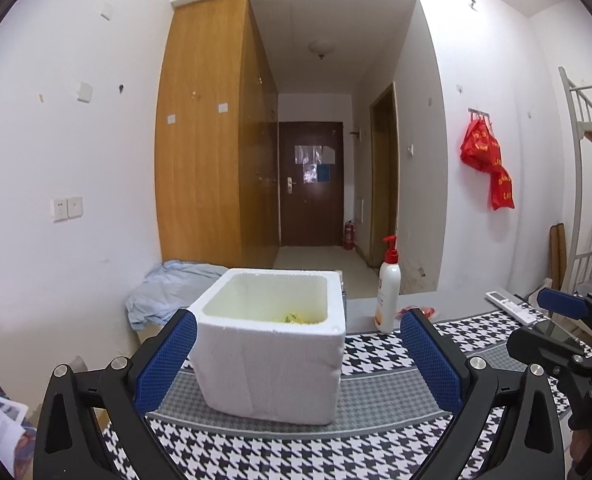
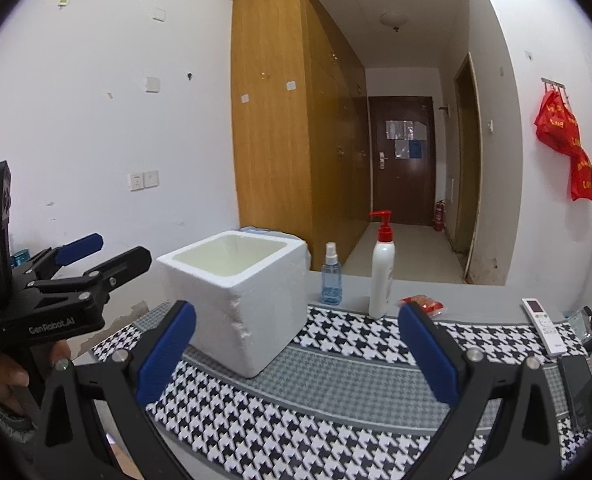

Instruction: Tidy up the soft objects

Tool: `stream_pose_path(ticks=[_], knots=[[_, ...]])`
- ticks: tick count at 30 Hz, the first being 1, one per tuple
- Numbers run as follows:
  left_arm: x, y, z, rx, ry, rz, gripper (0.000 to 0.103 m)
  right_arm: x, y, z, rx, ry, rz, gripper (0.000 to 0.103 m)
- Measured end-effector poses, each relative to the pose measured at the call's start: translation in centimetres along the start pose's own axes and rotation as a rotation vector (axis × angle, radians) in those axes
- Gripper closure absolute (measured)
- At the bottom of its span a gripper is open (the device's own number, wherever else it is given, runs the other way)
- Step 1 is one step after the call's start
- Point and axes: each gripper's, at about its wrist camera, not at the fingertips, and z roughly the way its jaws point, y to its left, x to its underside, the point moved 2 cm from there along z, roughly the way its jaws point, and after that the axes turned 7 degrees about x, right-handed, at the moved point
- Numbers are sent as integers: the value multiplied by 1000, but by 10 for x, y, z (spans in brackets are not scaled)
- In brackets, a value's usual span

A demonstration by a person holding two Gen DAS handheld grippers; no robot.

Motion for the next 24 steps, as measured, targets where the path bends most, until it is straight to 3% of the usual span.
stream_pose_path(ticks=[16, 24], knots=[[54, 2, -45, -12, 0, -8, 1, 45, 26, -30, -17, -12, -12, 1], [65, -5, -62, -17, -5, 8, 1, 61, 35, -48, -11, -10, -7, 1]])
